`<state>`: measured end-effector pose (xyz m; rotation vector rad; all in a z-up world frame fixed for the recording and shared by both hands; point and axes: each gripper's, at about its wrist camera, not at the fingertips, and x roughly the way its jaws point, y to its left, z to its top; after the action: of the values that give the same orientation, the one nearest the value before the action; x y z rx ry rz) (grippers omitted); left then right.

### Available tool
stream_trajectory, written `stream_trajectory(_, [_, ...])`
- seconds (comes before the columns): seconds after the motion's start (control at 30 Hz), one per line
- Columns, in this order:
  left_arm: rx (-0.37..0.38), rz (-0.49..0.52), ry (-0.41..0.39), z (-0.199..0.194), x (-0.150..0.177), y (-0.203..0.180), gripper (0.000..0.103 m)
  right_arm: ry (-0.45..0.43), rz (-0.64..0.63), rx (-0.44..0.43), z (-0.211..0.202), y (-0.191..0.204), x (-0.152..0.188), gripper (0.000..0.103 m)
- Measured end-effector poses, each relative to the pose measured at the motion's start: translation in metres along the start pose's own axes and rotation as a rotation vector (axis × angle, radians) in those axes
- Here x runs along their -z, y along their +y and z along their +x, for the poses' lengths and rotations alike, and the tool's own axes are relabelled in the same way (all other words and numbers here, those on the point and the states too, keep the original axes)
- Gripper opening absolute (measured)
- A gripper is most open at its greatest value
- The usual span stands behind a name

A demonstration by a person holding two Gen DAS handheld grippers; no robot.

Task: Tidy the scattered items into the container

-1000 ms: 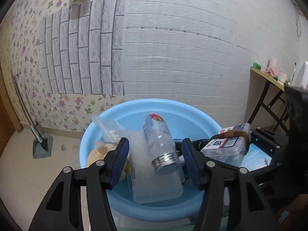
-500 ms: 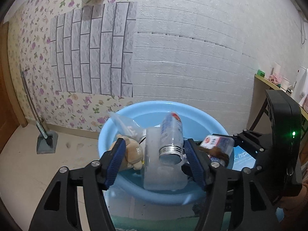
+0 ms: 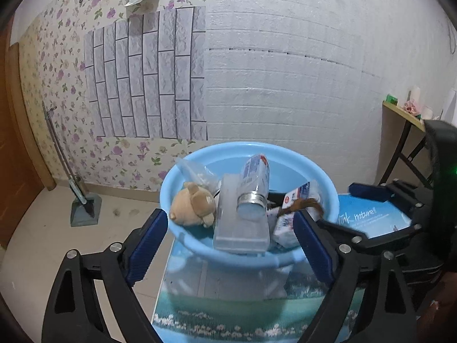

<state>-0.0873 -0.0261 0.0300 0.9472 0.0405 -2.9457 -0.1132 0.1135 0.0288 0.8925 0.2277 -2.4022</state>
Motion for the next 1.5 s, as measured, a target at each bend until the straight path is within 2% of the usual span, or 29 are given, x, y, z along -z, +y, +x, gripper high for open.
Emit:
stream_trajectory(0.17, [-0.039,0.017,0.021,-0.009,0.005,-0.01,0.093,0.006,0.037,0.062,-0.016,-0.008,0.005,0.085])
stream_trajectory(0.27, [-0.011,-0.007,0.035,-0.016,0.008,-0.013,0.093,0.003,0.093,0.069,-0.028,-0.016,0.01,0.085])
stream_trajectory(0.4, [-0.017,-0.018,0.041,-0.029,0.008,-0.019,0.093,-0.027,0.1,0.086,-0.047,-0.013,0.014,0.085])
stream_trajectory(0.57, [-0.025,0.011,-0.014,-0.052,0.006,-0.031,0.099,-0.135,0.059,0.153,-0.084,0.0,0.017,0.087])
stream_trajectory(0.77, [-0.031,0.009,-0.063,-0.073,0.002,-0.039,0.103,-0.155,0.075,0.186,-0.104,0.002,0.025,0.093])
stream_trajectory(0.93, [-0.046,0.01,-0.067,-0.078,0.0,-0.048,0.103,-0.155,0.157,0.192,-0.113,-0.013,0.031,0.103])
stream_trajectory(1.17, [-0.031,0.017,-0.052,-0.075,0.002,-0.056,0.103,-0.142,0.257,0.237,-0.125,-0.03,0.039,0.103])
stream_trajectory(1.5, [-0.012,0.044,-0.03,-0.069,0.003,-0.064,0.103,-0.116,0.258,0.252,-0.123,-0.034,0.045,0.103])
